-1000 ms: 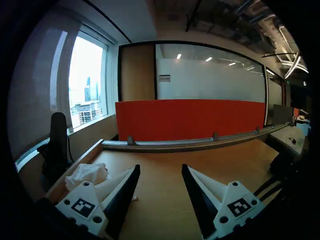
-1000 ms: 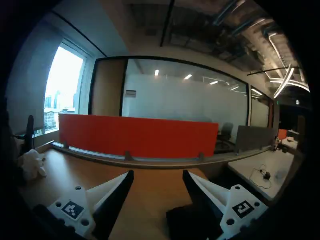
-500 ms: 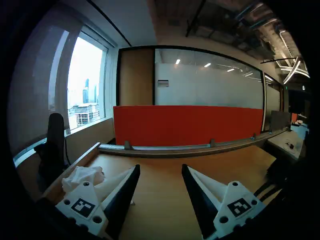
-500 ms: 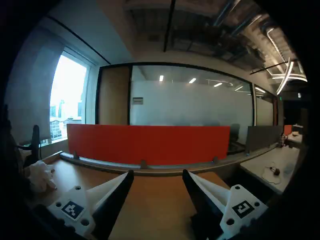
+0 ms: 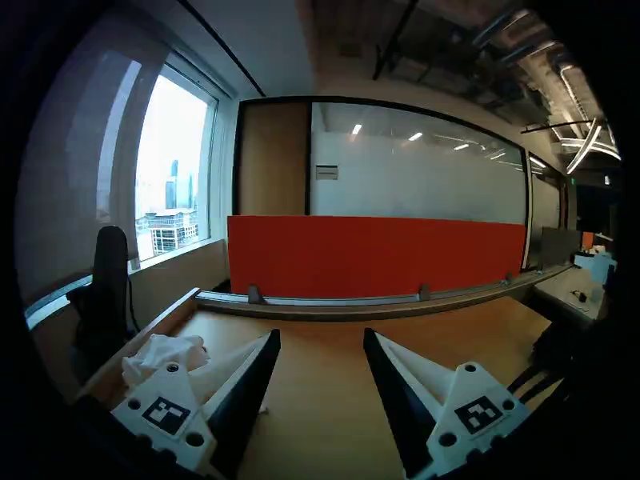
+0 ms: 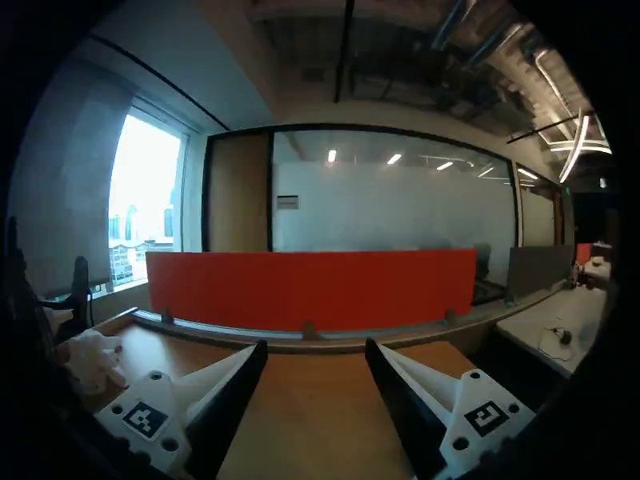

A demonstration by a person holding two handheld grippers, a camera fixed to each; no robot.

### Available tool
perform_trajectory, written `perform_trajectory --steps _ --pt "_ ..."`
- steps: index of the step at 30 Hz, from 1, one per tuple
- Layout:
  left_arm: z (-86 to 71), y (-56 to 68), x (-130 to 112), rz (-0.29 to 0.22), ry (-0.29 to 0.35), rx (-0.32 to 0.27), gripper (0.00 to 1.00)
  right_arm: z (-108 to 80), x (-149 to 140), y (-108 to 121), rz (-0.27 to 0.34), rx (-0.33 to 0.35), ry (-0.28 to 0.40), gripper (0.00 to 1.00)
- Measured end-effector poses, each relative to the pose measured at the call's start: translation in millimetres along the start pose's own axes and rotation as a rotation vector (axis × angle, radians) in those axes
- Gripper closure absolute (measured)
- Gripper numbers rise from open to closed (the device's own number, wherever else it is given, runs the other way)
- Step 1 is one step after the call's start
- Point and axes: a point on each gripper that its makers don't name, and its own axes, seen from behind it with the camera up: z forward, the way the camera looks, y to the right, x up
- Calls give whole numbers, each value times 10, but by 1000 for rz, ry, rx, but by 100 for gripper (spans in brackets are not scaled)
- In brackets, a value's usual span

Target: Fold towel

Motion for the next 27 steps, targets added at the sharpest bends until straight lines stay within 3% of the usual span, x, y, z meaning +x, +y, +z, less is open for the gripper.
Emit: perform_trajectory --steps 9,20,27 --pt "-37 -8 -14 -4 22 4 24 -21 90 -55 7 -1 0 5" --pt "-105 -142 -106 26 46 39 24 -100 85 -132 11 -4 -31 6" --pt "-150 -222 -344 7 54 64 24 -109 39 -152 -6 -21 -38 6"
